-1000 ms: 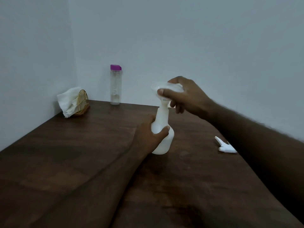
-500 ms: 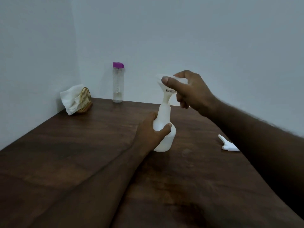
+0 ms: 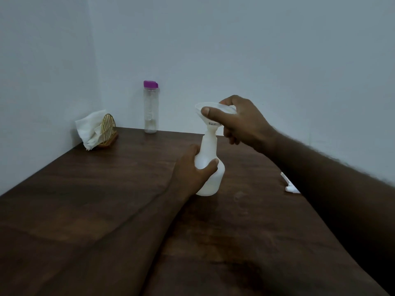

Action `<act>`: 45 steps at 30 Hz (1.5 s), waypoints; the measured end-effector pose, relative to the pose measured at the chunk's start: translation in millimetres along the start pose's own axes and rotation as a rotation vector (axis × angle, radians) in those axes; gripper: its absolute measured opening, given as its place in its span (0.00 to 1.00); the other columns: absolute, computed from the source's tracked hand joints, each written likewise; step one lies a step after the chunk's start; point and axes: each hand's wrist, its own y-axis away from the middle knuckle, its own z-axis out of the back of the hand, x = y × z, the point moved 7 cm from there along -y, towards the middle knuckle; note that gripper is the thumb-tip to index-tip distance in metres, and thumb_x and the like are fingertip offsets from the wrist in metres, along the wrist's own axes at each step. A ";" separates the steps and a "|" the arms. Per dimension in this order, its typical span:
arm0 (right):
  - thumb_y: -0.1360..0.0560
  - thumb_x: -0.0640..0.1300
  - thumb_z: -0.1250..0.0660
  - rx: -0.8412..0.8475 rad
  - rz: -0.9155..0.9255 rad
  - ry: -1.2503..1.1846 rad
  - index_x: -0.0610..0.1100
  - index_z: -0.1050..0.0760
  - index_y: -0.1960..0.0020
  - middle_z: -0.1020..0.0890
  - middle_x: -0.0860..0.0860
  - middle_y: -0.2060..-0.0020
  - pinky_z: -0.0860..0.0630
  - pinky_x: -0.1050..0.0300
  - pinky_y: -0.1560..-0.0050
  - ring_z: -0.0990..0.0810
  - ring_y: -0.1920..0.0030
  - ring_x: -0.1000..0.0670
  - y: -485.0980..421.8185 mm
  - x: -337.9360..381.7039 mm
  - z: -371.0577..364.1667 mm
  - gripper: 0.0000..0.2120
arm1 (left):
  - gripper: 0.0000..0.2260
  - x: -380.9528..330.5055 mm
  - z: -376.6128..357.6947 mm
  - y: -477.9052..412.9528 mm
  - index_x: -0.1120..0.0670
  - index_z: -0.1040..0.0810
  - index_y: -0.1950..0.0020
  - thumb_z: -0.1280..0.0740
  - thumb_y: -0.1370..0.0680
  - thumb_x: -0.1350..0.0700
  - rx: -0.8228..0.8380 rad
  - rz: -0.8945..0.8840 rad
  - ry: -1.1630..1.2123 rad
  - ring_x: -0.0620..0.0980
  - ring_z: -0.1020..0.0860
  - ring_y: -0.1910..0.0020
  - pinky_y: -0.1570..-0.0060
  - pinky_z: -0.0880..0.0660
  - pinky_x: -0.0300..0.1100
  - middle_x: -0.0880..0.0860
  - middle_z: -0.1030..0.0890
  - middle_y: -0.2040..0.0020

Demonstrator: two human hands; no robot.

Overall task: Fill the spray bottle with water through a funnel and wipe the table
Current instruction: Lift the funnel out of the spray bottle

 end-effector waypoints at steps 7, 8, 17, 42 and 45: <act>0.27 0.65 0.33 -0.078 -0.102 -0.209 0.41 0.24 0.56 0.18 0.40 0.67 0.27 0.56 0.71 0.23 0.73 0.46 -2.3 -13.5 11.0 0.25 | 0.26 4.1 0.4 -0.9 0.51 0.31 0.32 0.30 0.26 0.43 -0.029 0.031 -0.007 0.41 0.30 0.52 0.61 0.37 0.25 0.43 0.30 0.47; 0.27 0.66 0.34 -0.080 -0.130 -0.246 0.40 0.24 0.56 0.18 0.41 0.67 0.27 0.56 0.71 0.23 0.72 0.46 -2.8 -16.8 12.7 0.26 | 0.26 4.3 0.5 -0.6 0.51 0.31 0.32 0.30 0.26 0.43 -0.031 0.029 -0.003 0.42 0.29 0.51 0.61 0.36 0.25 0.43 0.30 0.47; 0.28 0.68 0.34 -0.075 -0.268 -0.410 0.39 0.19 0.49 0.18 0.43 0.55 0.24 0.55 0.67 0.20 0.65 0.47 4.0 -38.4 12.8 0.31 | 0.24 0.9 2.1 0.5 0.51 0.30 0.34 0.30 0.26 0.44 -0.023 0.005 -0.007 0.42 0.28 0.51 0.59 0.34 0.27 0.44 0.28 0.47; 0.27 0.65 0.33 -0.044 -0.271 -0.361 0.39 0.17 0.52 0.17 0.42 0.56 0.25 0.55 0.68 0.21 0.68 0.47 3.9 -35.7 11.6 0.27 | 0.25 -1.3 4.5 1.1 0.51 0.30 0.33 0.30 0.26 0.44 -0.012 0.007 -0.018 0.42 0.28 0.50 0.56 0.32 0.31 0.44 0.28 0.46; 0.28 0.65 0.33 -0.053 -0.281 -0.372 0.39 0.18 0.51 0.17 0.42 0.55 0.25 0.55 0.68 0.21 0.68 0.47 5.8 -33.3 15.3 0.27 | 0.26 -0.2 3.2 -0.2 0.51 0.31 0.33 0.30 0.26 0.42 -0.003 0.032 -0.020 0.43 0.28 0.48 0.51 0.31 0.36 0.46 0.26 0.43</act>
